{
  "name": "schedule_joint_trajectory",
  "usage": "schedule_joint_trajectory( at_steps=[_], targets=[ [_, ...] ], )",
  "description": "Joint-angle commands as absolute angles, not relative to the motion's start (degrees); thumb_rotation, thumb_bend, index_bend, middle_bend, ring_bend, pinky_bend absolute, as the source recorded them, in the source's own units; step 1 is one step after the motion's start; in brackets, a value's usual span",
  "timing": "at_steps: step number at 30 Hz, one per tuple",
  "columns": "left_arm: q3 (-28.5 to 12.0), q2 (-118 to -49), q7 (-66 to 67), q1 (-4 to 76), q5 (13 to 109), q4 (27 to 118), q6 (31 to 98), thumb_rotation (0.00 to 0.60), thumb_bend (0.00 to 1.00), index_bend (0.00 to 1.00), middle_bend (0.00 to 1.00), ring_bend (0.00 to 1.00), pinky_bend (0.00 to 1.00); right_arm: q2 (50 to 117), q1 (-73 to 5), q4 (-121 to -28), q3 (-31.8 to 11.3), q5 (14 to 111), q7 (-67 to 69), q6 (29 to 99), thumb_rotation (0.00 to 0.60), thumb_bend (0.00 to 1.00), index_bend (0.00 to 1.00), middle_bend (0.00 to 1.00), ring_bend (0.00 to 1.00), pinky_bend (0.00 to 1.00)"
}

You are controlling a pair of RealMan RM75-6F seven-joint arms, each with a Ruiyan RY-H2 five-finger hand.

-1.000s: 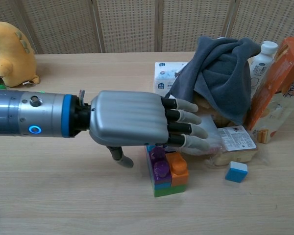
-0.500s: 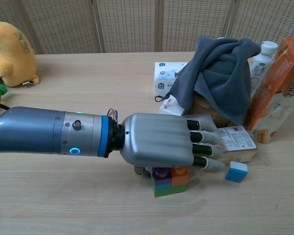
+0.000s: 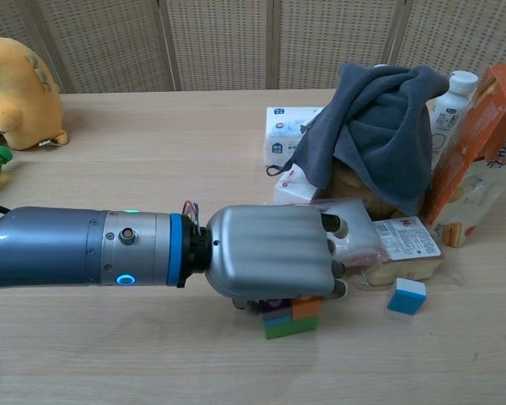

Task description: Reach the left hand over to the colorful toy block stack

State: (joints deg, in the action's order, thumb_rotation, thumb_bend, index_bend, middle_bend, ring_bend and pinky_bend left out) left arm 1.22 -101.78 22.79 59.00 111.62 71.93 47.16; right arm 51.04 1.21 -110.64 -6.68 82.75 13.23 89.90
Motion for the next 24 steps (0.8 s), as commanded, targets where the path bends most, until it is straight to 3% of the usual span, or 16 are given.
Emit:
schedule_joint_trajectory(
  at_steps=[1, 9, 24],
  targets=[
    [1.60, -101.12, 23.48, 58.51, 111.65, 72.55, 49.29, 0.600, 0.00, 0.84, 0.88, 0.57, 0.28, 51.03, 1.21, -110.66, -6.68, 82.76, 13.22, 89.90, 0.600, 0.00, 0.00, 0.00, 0.00, 0.00],
    [0.08, -94.01, 25.65, 56.64, 110.84, 81.00, 55.52, 0.600, 0.00, 0.84, 0.88, 0.57, 0.29, 51.24, 1.13, -110.69, -6.54, 82.87, 12.57, 89.72, 0.599, 0.00, 0.00, 0.00, 0.00, 0.00],
    [-5.90, -73.21, 31.72, 52.50, 108.59, 99.16, 63.72, 0.600, 0.00, 0.85, 0.88, 0.57, 0.29, 51.87, 1.10, -110.84, -6.39, 82.83, 10.74, 89.78, 0.600, 0.00, 0.00, 0.00, 0.00, 0.00]
  ],
)
